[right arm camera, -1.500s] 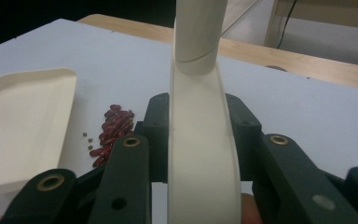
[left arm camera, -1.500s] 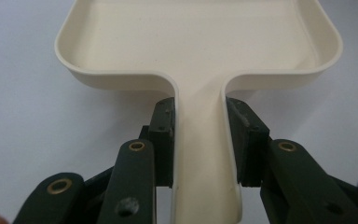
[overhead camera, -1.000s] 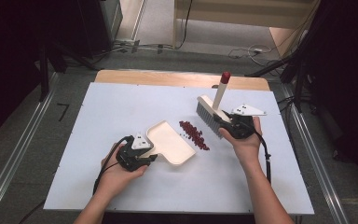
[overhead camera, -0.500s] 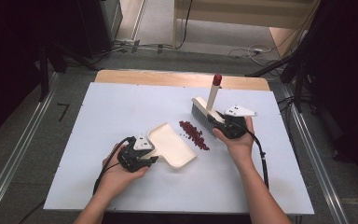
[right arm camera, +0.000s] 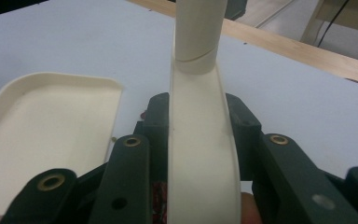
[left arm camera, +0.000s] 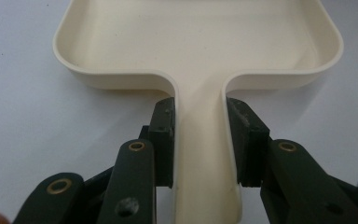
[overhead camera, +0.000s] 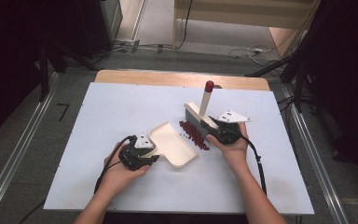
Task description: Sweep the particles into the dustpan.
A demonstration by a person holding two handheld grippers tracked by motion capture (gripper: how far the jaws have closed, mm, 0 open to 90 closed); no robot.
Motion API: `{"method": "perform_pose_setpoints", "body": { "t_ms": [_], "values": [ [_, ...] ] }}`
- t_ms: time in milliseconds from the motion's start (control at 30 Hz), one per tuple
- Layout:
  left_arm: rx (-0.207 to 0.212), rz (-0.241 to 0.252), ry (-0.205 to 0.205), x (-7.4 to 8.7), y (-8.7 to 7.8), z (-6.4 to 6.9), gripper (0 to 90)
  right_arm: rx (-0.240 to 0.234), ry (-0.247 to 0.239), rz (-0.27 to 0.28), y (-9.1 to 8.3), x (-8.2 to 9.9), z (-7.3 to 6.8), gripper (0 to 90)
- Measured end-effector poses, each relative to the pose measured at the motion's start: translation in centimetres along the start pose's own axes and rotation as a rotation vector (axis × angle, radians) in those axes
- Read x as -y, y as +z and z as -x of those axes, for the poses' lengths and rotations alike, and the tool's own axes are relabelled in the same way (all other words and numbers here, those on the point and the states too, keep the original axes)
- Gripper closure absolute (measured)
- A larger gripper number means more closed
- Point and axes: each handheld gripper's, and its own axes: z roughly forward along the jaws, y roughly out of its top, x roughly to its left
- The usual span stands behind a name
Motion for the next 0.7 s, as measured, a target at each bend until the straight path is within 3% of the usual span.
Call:
{"method": "perform_pose_setpoints", "body": {
  "t_ms": [400,700],
  "values": [
    [-0.001,-0.004,0.005,-0.2,0.3,0.1,66.4,-0.031,-0.075,-0.008,-0.2,0.0,-2.3,64.7],
    [-0.001,-0.005,0.005,-0.2,0.4,0.1,66.4,-0.075,-0.136,-0.006,-0.5,-0.2,-5.0,64.6]
  ]
}}
